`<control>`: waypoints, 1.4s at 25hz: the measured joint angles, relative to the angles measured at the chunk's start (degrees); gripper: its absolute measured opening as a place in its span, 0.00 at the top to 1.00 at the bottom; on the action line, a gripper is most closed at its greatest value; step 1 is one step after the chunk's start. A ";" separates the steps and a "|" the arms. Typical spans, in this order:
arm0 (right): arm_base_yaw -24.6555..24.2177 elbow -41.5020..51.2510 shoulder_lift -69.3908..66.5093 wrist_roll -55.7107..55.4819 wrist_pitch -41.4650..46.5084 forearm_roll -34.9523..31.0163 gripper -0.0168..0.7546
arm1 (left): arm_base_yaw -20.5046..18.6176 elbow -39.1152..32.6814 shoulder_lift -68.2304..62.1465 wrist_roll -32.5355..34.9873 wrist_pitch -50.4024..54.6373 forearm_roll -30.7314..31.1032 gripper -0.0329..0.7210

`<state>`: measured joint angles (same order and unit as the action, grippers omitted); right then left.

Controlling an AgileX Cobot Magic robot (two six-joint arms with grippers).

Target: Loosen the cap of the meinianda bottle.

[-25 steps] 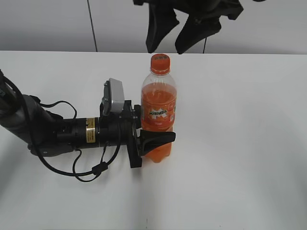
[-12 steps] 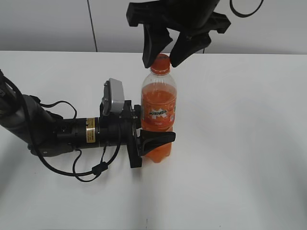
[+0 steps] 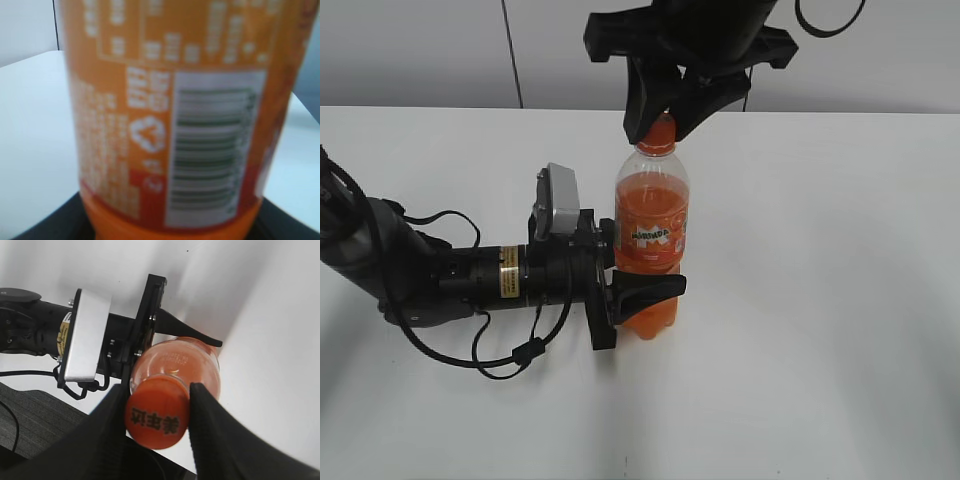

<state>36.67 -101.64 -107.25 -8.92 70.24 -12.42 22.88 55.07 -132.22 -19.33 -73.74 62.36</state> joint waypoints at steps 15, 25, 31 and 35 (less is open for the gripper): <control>0.00 0.00 0.06 39.04 -0.01 -0.41 0.62 | 0.00 0.00 0.00 0.04 0.00 0.23 0.45; 0.00 0.00 0.10 76.93 0.45 -0.67 0.62 | 0.00 0.00 0.00 0.24 0.00 0.40 0.45; 0.00 -0.02 0.18 96.18 0.70 -0.77 0.62 | 0.00 0.00 0.00 0.29 0.00 0.50 0.45; 0.00 -0.02 0.29 109.19 0.75 -0.04 0.62 | 0.00 0.00 0.00 0.29 0.01 0.50 0.45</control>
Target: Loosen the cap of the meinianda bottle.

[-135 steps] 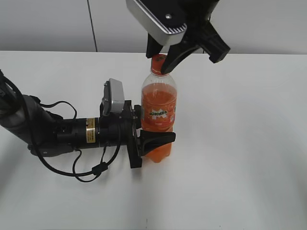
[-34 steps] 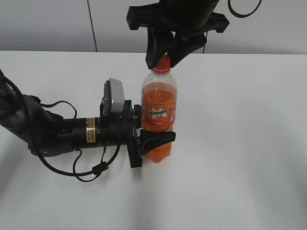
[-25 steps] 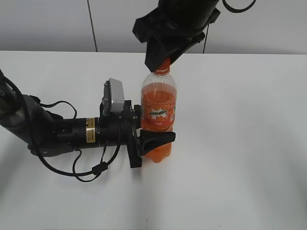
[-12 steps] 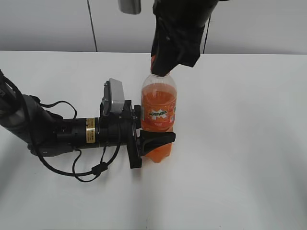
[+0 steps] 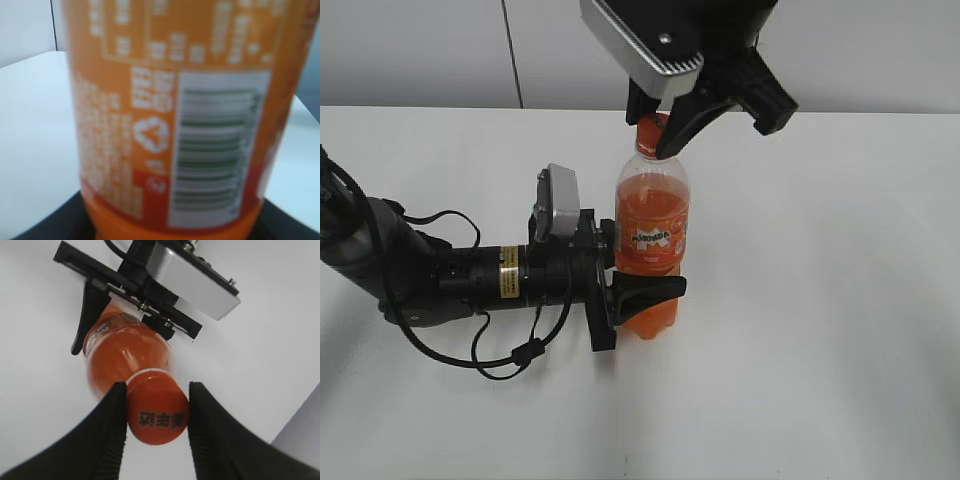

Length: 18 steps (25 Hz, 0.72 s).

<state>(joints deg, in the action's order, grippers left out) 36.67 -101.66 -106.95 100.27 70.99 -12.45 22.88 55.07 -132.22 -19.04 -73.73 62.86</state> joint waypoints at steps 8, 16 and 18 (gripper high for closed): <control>0.18 -0.15 0.06 20.35 -0.06 2.73 0.62 | 0.00 0.16 0.00 -0.29 0.23 -0.34 0.45; 0.18 -0.15 0.06 20.72 -0.23 2.13 0.62 | 0.00 0.16 0.00 -0.49 0.18 -0.15 0.45; 0.18 -0.15 0.06 17.20 -0.23 1.37 0.62 | 0.00 0.16 0.00 -0.44 0.13 -0.03 0.45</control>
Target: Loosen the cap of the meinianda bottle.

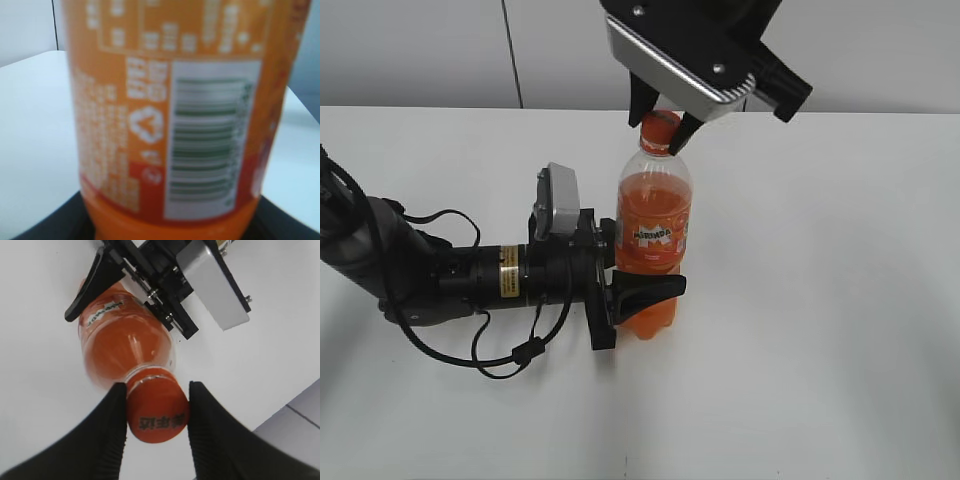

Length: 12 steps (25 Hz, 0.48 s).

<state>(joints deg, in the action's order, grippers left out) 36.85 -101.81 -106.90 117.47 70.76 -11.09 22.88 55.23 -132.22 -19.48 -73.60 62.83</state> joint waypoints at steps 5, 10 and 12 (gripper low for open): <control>0.00 0.00 0.00 -9.83 0.11 -0.65 0.62 | 0.00 0.00 0.00 0.05 -0.07 0.11 0.45; 0.00 0.00 0.00 -19.87 -0.58 -1.73 0.40 | 0.00 0.00 0.00 0.05 -0.07 0.28 0.45; 0.00 0.00 -0.05 -22.33 -0.60 -1.81 0.36 | 0.00 0.00 0.00 0.05 -0.07 0.30 0.45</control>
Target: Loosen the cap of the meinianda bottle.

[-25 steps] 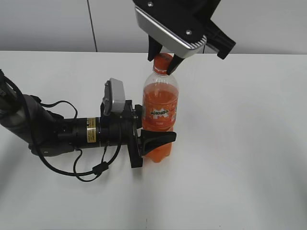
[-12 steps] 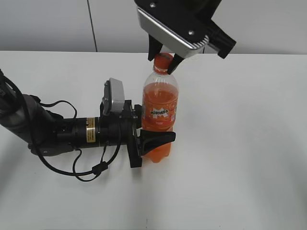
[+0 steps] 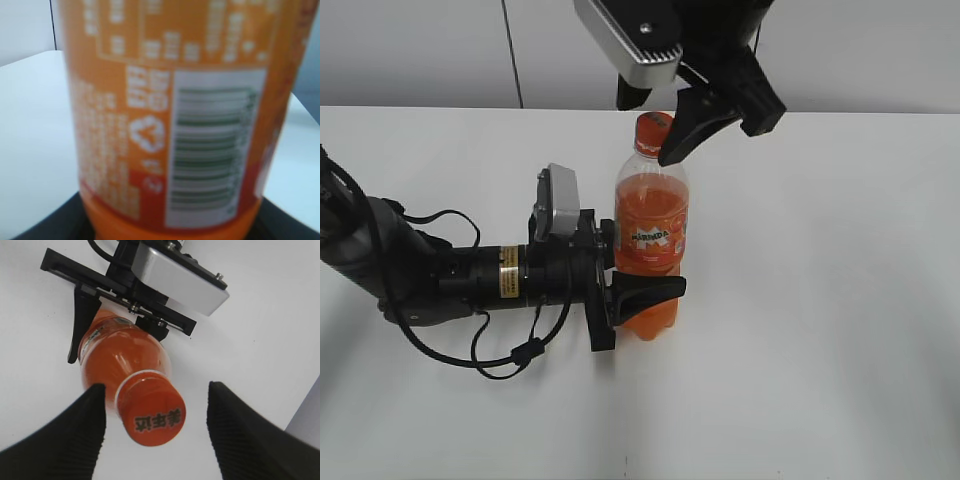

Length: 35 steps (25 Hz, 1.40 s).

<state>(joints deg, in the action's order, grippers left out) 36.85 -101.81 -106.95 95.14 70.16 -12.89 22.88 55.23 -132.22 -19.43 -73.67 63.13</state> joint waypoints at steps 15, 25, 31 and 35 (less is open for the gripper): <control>0.00 0.00 5.77 -35.82 -0.05 -13.58 0.33 | 0.00 0.00 0.00 0.06 0.00 0.05 0.45; 0.00 0.00 5.99 -97.87 -0.05 -1.35 0.33 | 0.00 0.00 0.00 1.46 0.00 0.05 0.45; -0.06 0.00 5.99 -108.04 -0.05 2.29 0.33 | 0.00 0.00 0.00 1.62 0.00 0.05 0.45; -0.06 0.00 5.28 -109.24 -0.05 1.00 0.33 | 0.00 0.00 0.00 1.68 0.00 0.05 0.45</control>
<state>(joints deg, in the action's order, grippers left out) 36.80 -101.81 -101.67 -14.10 70.11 -11.89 22.88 55.23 -132.22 -17.74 -73.67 63.18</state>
